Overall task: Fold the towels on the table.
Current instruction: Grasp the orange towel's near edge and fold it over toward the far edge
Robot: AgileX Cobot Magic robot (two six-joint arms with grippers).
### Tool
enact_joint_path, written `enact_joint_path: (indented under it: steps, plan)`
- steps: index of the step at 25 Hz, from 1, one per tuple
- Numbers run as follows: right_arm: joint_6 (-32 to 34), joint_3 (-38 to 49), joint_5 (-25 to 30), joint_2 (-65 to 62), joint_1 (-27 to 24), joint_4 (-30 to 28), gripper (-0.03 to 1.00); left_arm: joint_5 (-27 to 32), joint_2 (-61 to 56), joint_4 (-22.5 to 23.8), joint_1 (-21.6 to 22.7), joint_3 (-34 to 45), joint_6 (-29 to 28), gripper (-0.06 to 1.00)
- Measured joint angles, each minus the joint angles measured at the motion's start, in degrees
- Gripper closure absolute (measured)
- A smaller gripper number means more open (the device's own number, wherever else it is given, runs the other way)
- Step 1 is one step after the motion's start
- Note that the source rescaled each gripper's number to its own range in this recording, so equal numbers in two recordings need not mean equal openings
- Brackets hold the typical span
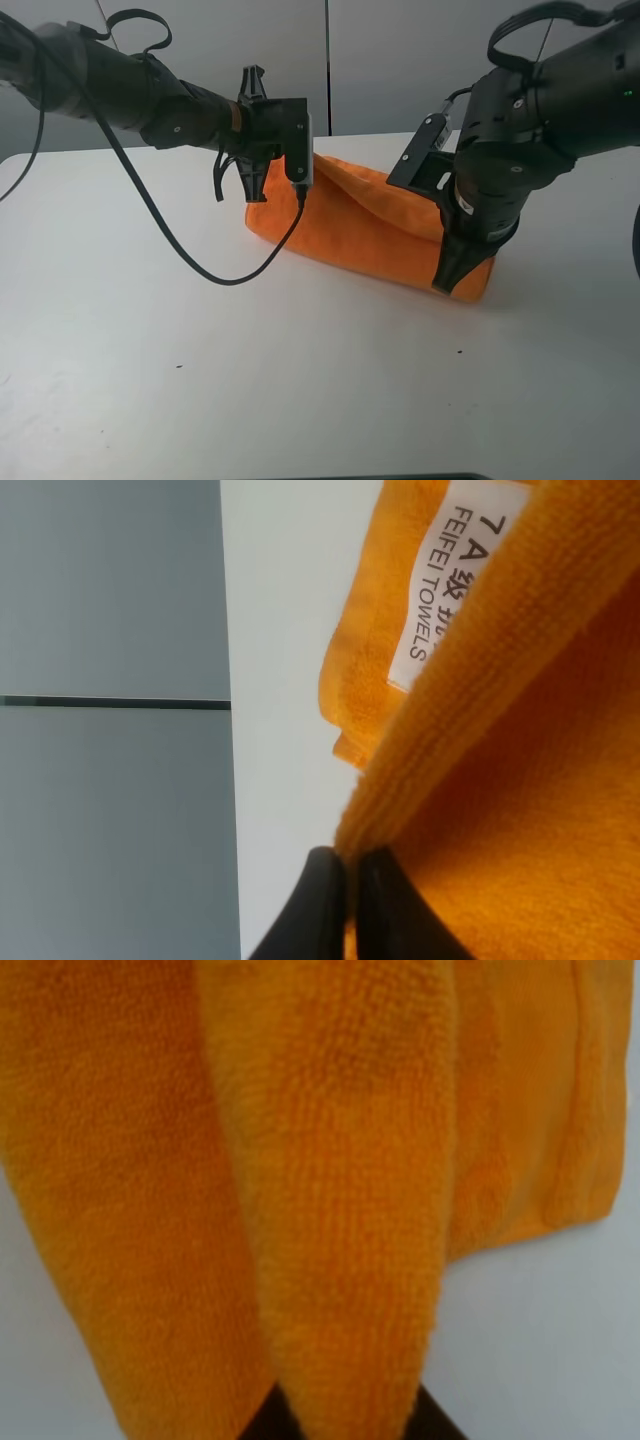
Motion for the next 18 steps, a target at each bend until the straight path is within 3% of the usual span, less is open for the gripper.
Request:
enact_joint_path:
  steps: [18]
  plan:
    - [7.12, 0.0, -2.65, 4.43, 0.0, -6.15, 0.97, -1.81, 7.78, 0.12, 0.0, -7.24, 0.11, 0.94]
